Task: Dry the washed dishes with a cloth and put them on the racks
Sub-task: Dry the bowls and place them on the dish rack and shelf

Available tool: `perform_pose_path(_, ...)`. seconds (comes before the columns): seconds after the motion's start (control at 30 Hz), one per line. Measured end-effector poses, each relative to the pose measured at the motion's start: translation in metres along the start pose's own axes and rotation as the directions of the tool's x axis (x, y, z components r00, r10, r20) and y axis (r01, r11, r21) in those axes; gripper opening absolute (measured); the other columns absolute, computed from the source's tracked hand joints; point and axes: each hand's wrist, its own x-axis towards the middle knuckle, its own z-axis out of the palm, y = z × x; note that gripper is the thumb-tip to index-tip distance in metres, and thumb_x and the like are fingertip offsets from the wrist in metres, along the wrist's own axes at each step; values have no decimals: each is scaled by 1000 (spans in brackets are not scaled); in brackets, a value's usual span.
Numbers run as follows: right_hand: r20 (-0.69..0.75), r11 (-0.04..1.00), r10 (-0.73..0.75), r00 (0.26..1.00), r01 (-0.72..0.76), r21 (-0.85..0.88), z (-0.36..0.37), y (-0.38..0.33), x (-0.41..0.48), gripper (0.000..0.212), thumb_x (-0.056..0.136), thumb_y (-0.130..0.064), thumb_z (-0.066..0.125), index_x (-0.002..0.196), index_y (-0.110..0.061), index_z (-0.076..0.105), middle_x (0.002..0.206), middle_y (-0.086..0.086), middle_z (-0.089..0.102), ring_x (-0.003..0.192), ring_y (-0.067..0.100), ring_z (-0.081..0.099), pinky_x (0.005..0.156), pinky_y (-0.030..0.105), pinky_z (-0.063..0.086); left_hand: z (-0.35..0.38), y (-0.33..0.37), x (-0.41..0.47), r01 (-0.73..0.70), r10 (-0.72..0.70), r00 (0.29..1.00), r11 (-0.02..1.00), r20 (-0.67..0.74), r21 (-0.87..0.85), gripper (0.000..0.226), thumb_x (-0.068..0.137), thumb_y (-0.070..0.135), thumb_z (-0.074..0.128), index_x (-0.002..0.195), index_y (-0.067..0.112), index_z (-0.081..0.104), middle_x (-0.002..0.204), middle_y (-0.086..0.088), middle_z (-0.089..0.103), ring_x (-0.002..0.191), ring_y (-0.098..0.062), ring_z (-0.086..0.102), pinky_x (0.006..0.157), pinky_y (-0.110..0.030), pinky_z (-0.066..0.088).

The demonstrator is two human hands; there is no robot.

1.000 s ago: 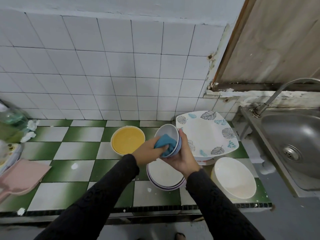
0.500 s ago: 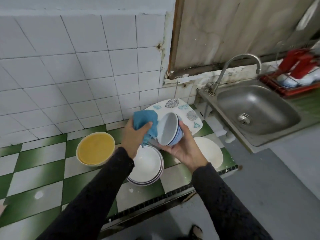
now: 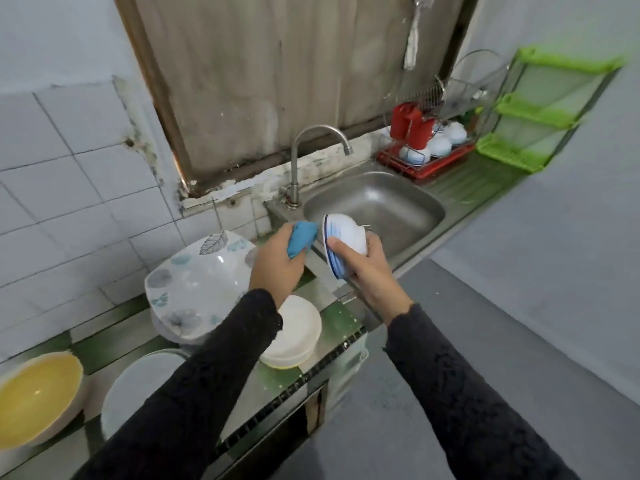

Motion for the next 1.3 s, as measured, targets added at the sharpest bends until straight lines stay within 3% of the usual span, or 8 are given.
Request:
perform_pose_path(0.13, -77, 994, -96, 992, 92, -58, -88, -16, 19, 84, 73, -50, 87, 138, -27, 39, 132, -2, 53, 117, 14, 59, 90, 29, 57, 71, 36, 24, -88, 85, 995, 994, 52, 67, 46, 90, 5, 58, 133, 19, 54, 114, -3, 65, 95, -23, 61, 82, -35, 51)
perform_pose_path(0.23, -144, 986, -150, 978, 137, -94, -148, -29, 29, 79, 75, -41, 88, 135, -28, 39, 124, -12, 51, 113, 5, 56, 84, 20, 50, 126, 65, 40, -162, 156, 985, 984, 77, 74, 44, 87, -3, 57, 128, 13, 56, 112, -8, 64, 94, -23, 59, 76, -28, 42)
perform_pose_path(0.43, -278, 979, -172, 945, 132, -155, -248, -48, 55, 79, 76, -40, 88, 135, -29, 38, 132, -7, 52, 115, 11, 57, 81, 21, 50, 218, 114, 68, -131, 128, 988, 991, 87, 27, 51, 87, -1, 60, 134, 17, 55, 117, -6, 65, 99, -24, 62, 82, -29, 46)
perform_pose_path(0.57, -334, 960, -231, 914, 159, -230, -297, -54, 77, 73, 74, -38, 90, 128, -30, 41, 122, -12, 52, 110, 6, 57, 80, 23, 51, 264, 134, 85, -188, 183, 979, 981, 90, 54, 51, 85, -2, 59, 130, 21, 58, 115, -2, 66, 95, -17, 59, 81, -28, 45)
perform_pose_path(0.67, -345, 954, -242, 907, 158, -253, -328, -53, 100, 75, 71, -38, 91, 128, -30, 43, 124, -10, 53, 113, 12, 58, 88, 34, 56, 290, 145, 103, -229, 223, 968, 972, 114, 50, 50, 83, -5, 59, 127, 19, 60, 118, 0, 65, 102, -18, 60, 83, -26, 44)
perform_pose_path(0.87, -367, 950, -241, 898, 140, -280, -377, -55, 154, 74, 72, -34, 91, 128, -28, 42, 121, -13, 51, 107, 6, 56, 73, 16, 48, 353, 163, 155, -222, 214, 971, 972, 112, 72, 48, 85, -5, 56, 129, 15, 59, 124, -5, 63, 107, -25, 60, 89, -32, 48)
perform_pose_path(1.1, -354, 949, -219, 909, 115, -293, -445, -75, 256, 77, 70, -30, 93, 128, -25, 41, 121, -12, 51, 106, 4, 56, 76, 14, 48, 450, 181, 239, -145, 144, 986, 989, 79, 7, 39, 83, -1, 57, 119, 13, 60, 110, -6, 63, 98, -28, 59, 84, -43, 53)
perform_pose_path(1.3, -331, 946, -210, 920, 107, -305, -512, -110, 341, 74, 71, -30, 92, 126, -22, 43, 119, -12, 53, 104, -1, 55, 74, 15, 47, 516, 201, 317, -71, 72, 996, 997, 62, -12, 37, 83, 2, 61, 116, 20, 60, 111, 1, 63, 101, -21, 58, 85, -33, 46)
